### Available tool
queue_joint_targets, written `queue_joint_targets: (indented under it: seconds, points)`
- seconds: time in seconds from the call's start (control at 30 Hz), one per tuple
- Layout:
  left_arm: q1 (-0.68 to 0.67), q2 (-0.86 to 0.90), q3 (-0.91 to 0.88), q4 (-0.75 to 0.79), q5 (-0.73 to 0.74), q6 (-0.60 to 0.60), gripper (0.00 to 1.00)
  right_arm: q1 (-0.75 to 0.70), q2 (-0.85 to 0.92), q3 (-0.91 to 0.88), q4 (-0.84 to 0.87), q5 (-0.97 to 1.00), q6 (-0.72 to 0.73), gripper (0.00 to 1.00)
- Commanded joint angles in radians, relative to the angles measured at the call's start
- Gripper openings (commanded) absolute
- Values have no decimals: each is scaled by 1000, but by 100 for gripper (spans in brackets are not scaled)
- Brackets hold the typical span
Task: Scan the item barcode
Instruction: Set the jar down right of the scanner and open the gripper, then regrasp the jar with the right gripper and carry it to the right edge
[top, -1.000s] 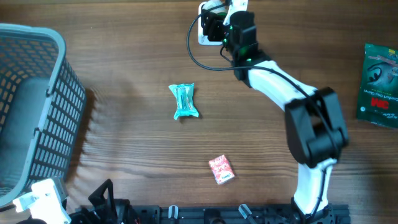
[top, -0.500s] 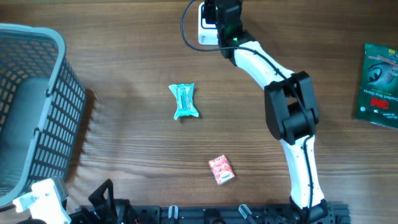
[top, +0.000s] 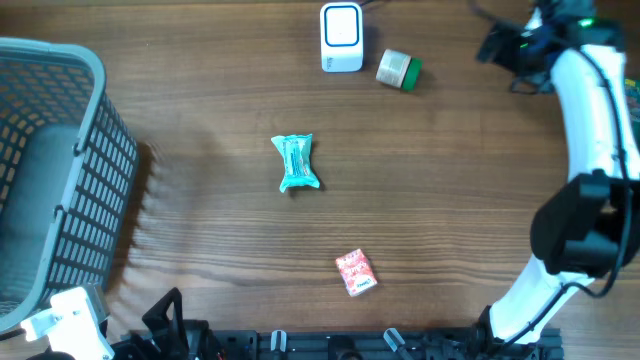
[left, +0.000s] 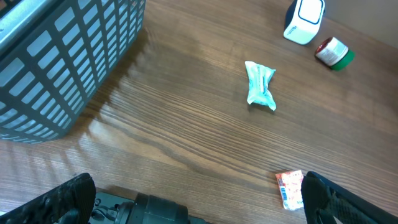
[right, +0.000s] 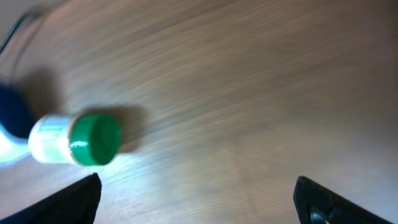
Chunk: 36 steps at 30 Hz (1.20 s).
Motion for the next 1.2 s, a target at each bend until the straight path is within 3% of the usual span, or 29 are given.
queue_joint_targets:
  seconds: [0.0,0.1,0.53,0.73,0.93,1.07,1.17]
  points:
    - [2,-5,0,0,-10,16,100,92,40,-142,198,-264,-282,100]
    - [2,-5,0,0,-10,16,100,137,90,-236,425,-263,-515,100]
    - [2,-5,0,0,-10,16,100,210,139,-238,628,-299,-931,100]
    - [2,-5,0,0,-10,16,100,211,255,-237,685,-392,-952,100]
    - [2,-5,0,0,-10,16,100,210,353,-235,681,-266,-978,99]
    - [2,-5,0,0,-10,16,100,210,353,-235,658,-293,-912,89]
    - [2,-5,0,1,-10,16,100,210,352,-233,667,-293,-837,75]
